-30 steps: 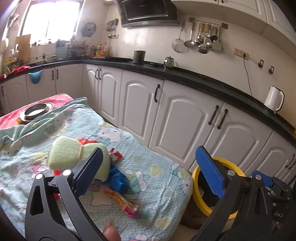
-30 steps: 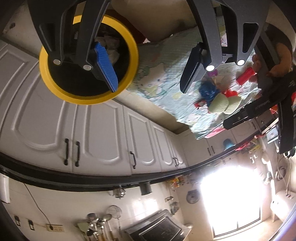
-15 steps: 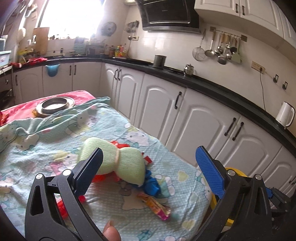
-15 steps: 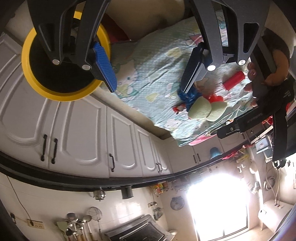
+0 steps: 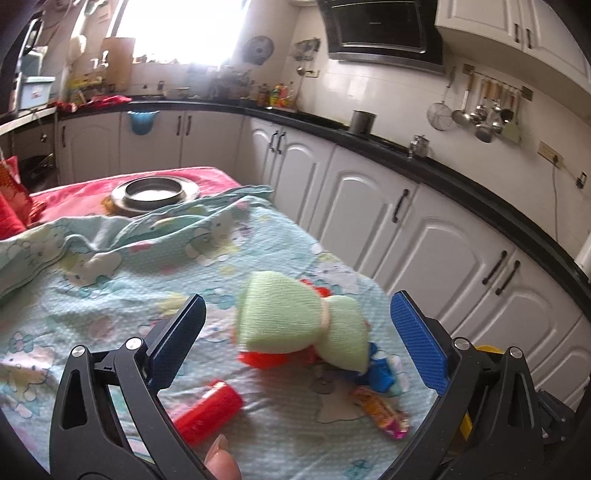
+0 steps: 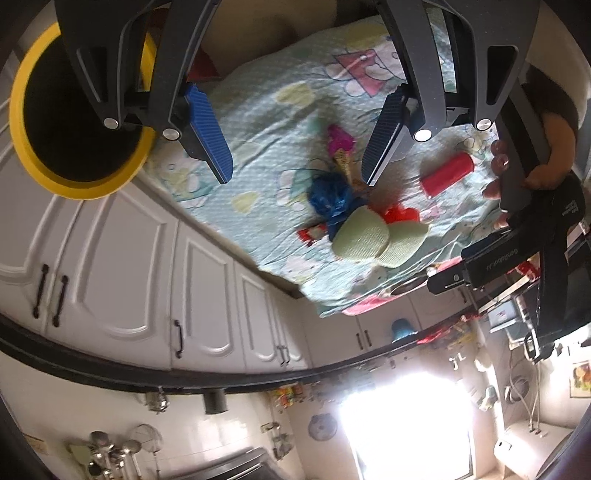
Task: Collect trash
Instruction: 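Move both open grippers back toward the trash on the blanket, then grasp the green mesh sponge bow with the left gripper while the right gripper grasps the pink candy wrapper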
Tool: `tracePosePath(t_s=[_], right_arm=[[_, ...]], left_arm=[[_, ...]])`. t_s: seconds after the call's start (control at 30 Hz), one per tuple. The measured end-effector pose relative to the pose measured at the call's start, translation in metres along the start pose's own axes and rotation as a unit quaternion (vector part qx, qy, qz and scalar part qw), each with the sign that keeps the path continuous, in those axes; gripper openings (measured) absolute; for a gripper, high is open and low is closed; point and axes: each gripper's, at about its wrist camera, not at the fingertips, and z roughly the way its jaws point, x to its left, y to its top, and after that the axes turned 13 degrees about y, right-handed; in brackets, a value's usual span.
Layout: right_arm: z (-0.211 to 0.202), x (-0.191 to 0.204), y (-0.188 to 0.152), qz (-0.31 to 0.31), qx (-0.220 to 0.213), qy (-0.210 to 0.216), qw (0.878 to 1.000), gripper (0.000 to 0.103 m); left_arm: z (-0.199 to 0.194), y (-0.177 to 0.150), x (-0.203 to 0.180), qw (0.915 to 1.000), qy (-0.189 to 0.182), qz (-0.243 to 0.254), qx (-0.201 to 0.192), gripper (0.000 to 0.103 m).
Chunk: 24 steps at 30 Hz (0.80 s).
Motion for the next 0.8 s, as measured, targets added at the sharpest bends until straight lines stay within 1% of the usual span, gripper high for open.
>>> tracePosePath(t_s=[0.13,0.23,0.3,0.37,0.47,0.67,0.7,0.77,0.8], right_arm=[[0.021,0.007,-0.002,-0.011,0.023,0.011,1.0,0.07],[0.036,0.01,-0.003,-0.014,0.038,0.017,0.999,0.07],[0.046,0.012,-0.004,-0.015,0.047,0.02,0.999,0.07],[0.054,0.012,-0.006,-0.015,0.054,0.023,0.998,0.07],[0.066,0.012,-0.006,-0.012,0.067,0.027,0.997,0.07],[0.084,0.012,-0.009,-0.01,0.085,0.031,0.996,0.069],[0.088,0.011,-0.01,-0.007,0.089,0.032,0.996,0.069],[0.093,0.008,-0.011,0.002,0.094,0.034,0.995,0.068],[0.094,0.007,-0.011,0.004,0.096,0.035,0.995,0.066]], left_arm=[[0.011,0.001,0.014,0.9998,0.006,-0.007,0.016,0.092],[0.019,0.001,0.024,0.9994,0.004,-0.017,0.029,0.092],[0.025,0.001,0.027,0.999,-0.001,-0.019,0.039,0.088],[0.035,0.001,0.03,0.9979,-0.013,-0.026,0.058,0.084],[0.051,0.003,0.034,0.9951,-0.032,-0.041,0.084,0.082],[0.079,0.004,0.039,0.9887,-0.053,-0.066,0.123,0.078],[0.083,0.004,0.039,0.9878,-0.057,-0.068,0.128,0.077],[0.09,0.004,0.037,0.9859,-0.066,-0.07,0.137,0.069],[0.092,0.004,0.036,0.9857,-0.068,-0.069,0.138,0.069]])
